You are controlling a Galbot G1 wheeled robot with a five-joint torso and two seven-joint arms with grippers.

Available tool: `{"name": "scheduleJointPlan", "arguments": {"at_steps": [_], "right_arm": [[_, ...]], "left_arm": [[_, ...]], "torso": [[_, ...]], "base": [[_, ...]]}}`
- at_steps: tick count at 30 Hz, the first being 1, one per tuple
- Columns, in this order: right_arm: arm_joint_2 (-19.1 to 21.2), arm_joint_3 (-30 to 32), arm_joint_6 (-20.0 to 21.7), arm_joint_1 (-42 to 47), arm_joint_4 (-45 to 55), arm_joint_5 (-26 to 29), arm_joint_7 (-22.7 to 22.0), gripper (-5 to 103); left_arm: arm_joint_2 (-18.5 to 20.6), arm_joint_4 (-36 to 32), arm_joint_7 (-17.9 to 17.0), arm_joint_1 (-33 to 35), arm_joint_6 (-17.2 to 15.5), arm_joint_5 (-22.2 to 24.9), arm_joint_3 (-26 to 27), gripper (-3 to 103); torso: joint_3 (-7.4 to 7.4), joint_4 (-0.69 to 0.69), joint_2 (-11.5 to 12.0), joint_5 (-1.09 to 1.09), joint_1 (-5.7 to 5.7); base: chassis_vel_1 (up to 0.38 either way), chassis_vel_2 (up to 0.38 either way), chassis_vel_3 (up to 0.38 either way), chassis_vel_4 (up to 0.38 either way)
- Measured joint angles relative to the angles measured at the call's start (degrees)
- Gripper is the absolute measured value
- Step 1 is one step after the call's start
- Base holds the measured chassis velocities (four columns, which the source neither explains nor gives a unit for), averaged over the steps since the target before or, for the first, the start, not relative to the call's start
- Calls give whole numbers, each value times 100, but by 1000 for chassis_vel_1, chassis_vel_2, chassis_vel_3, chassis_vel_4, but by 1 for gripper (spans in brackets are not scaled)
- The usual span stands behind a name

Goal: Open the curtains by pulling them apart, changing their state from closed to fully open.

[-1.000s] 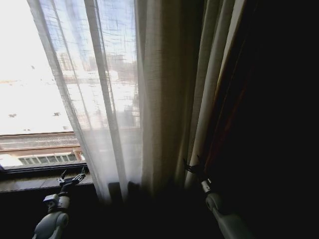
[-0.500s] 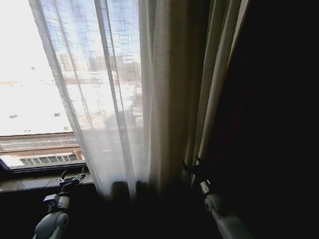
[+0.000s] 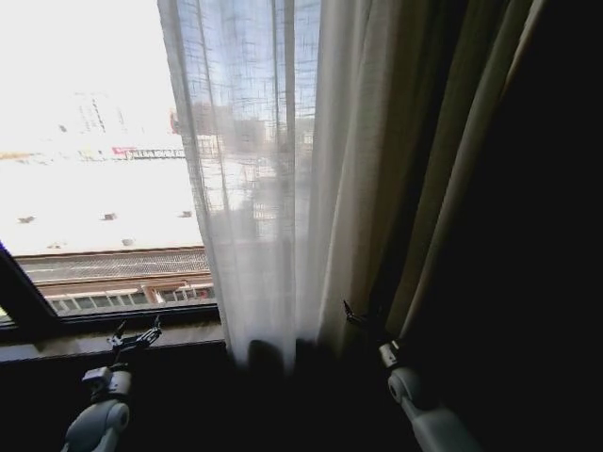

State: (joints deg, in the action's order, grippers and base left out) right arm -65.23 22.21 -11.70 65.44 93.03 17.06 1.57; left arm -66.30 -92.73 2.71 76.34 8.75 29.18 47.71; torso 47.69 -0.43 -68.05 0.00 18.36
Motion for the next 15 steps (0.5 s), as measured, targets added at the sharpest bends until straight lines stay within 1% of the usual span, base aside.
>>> {"name": "scheduleJointPlan", "arguments": {"at_steps": [5,9,13,15], "right_arm": [[7,0,-8,-5,2,10,33,100],[11,-1,-17,-12,-11,12,57,100],[15,-8,-41,-24,-45,18,66,100],[14,-25,-123,-51,-92,39,73,100]], "left_arm": [[0,0,0,0,0,0,0,100],[0,0,0,0,0,0,0,100],[0,0,0,0,0,0,0,100],[0,0,0,0,0,0,0,100]], "torso": [[0,0,0,2,1],[0,1,0,-1,1],[0,0,0,2,1],[0,0,1,1,2]], "base": [[360,359,-370,-360],[341,355,-336,-366],[355,376,-371,-353],[364,333,-360,-342]]}}
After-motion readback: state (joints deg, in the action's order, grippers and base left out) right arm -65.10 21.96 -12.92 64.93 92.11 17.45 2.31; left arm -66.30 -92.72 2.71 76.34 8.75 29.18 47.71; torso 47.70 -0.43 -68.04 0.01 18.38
